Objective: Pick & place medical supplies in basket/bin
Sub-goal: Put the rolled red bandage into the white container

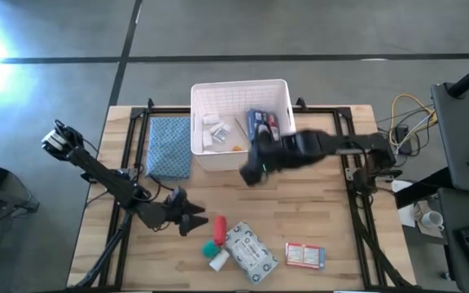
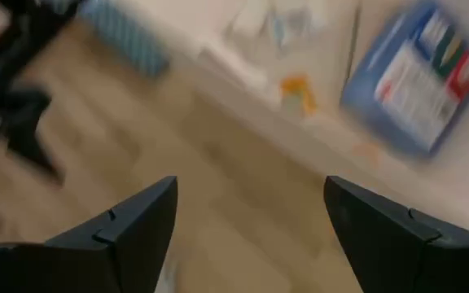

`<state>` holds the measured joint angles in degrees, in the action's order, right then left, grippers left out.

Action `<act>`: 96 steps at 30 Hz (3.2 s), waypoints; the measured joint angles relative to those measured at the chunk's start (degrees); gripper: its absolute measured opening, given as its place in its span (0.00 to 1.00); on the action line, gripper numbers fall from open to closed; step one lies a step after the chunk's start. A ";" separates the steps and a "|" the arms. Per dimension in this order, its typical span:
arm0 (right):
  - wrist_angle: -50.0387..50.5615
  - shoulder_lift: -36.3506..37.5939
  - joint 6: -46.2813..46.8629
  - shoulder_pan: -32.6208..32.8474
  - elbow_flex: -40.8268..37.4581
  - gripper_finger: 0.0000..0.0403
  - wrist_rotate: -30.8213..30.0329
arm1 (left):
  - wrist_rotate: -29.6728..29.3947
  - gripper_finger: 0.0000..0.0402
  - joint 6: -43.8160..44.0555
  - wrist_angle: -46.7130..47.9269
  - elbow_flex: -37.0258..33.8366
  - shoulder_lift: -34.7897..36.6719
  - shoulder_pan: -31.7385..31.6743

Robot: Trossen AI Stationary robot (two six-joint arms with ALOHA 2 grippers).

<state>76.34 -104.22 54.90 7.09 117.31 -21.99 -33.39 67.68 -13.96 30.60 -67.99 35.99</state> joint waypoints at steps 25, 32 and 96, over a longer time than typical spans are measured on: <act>-40.72 -7.51 34.66 15.32 -25.41 0.71 12.53 | 15.17 0.75 9.51 -0.33 0.92 -12.39 1.16; -43.97 -17.72 36.07 10.93 -20.36 0.71 23.86 | 11.43 0.75 8.13 1.75 0.89 -11.36 8.89; -8.90 -9.57 0.09 -2.24 16.55 0.31 -19.86 | 1.50 0.75 15.74 9.04 0.86 -11.47 16.06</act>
<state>67.44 -113.80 54.99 4.85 133.86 -41.85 -31.89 83.42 -4.91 31.46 -79.46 52.05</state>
